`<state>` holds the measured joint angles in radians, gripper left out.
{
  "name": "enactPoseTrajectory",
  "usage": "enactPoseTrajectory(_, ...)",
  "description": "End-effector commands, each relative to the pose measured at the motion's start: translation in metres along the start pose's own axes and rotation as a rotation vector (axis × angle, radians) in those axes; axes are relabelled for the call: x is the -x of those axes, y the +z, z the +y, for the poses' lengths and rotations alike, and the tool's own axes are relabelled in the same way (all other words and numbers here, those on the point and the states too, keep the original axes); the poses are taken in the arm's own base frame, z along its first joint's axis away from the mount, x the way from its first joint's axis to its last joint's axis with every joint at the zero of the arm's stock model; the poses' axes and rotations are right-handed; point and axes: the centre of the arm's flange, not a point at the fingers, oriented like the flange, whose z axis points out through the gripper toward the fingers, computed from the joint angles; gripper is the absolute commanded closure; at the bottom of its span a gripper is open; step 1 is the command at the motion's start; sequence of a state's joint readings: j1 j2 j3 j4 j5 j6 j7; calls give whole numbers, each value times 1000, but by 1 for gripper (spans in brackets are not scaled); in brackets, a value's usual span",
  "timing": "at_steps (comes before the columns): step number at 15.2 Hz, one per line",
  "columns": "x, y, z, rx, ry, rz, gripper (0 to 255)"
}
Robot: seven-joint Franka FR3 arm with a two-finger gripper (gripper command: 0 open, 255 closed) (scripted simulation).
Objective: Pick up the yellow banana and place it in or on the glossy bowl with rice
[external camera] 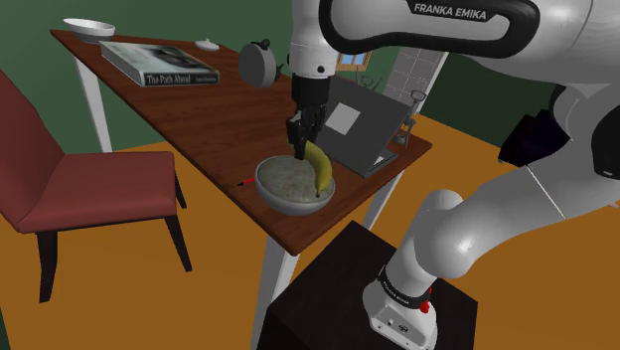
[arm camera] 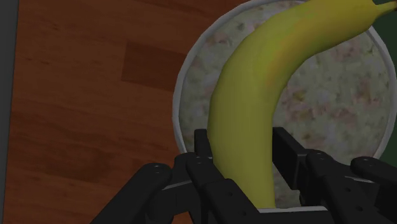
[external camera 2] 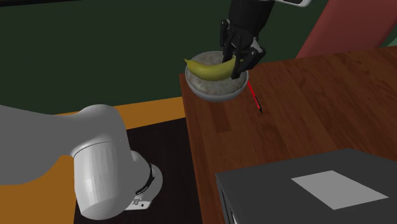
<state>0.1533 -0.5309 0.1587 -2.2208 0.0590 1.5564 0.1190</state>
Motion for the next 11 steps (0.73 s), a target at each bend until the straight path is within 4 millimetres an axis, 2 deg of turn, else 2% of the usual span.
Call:
enactPoseTrajectory(1,0,0,0,0,0,0,255)
enactPoseTrajectory(4,0,0,0,0,0,0,255)
enactPoseTrajectory(5,0,0,0,0,0,0,0)
enactPoseTrajectory(10,0,0,0,0,0,0,0)
enactPoseTrajectory(11,0,-13,0,0,0,0,0)
